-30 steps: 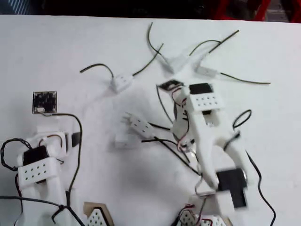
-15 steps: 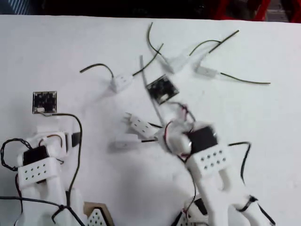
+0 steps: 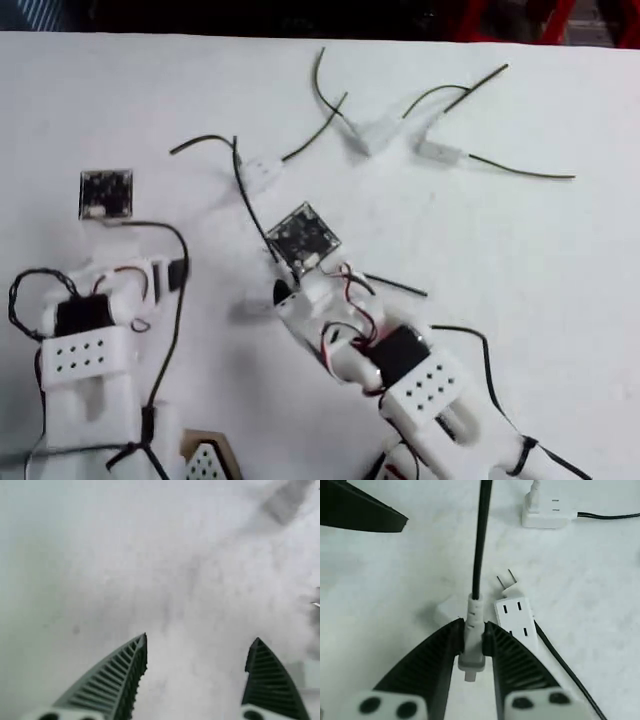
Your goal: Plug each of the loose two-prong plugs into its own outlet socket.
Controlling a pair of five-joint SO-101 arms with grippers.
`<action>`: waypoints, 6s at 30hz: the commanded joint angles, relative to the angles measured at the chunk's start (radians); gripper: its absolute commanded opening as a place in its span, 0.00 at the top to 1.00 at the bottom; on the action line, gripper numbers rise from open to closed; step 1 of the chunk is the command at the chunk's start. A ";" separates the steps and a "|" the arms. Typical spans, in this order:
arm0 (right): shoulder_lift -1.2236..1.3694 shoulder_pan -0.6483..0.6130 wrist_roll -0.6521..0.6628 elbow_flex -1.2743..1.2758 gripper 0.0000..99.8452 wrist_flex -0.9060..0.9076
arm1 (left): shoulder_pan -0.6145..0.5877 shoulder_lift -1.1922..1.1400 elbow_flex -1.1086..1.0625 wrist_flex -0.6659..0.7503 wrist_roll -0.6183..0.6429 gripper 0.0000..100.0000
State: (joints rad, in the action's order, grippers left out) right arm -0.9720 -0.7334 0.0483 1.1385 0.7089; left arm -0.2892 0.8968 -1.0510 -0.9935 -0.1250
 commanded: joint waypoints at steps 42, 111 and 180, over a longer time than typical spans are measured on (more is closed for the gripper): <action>-0.579 0.074 -0.098 0.299 0.98 -0.013 | 0.318 0.567 -0.094 -0.138 -0.043 0.68; -0.513 0.461 -0.178 0.284 0.98 -0.183 | 0.567 -0.120 -0.037 -0.006 -0.859 0.65; -0.506 0.519 -0.178 0.259 0.98 -0.177 | 0.604 -0.765 0.261 -0.044 -0.296 0.98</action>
State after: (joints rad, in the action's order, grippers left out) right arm -1.4814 -0.2148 -0.1204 1.4515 0.5493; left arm 0.3230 0.1297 -0.7871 -1.0303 -0.4335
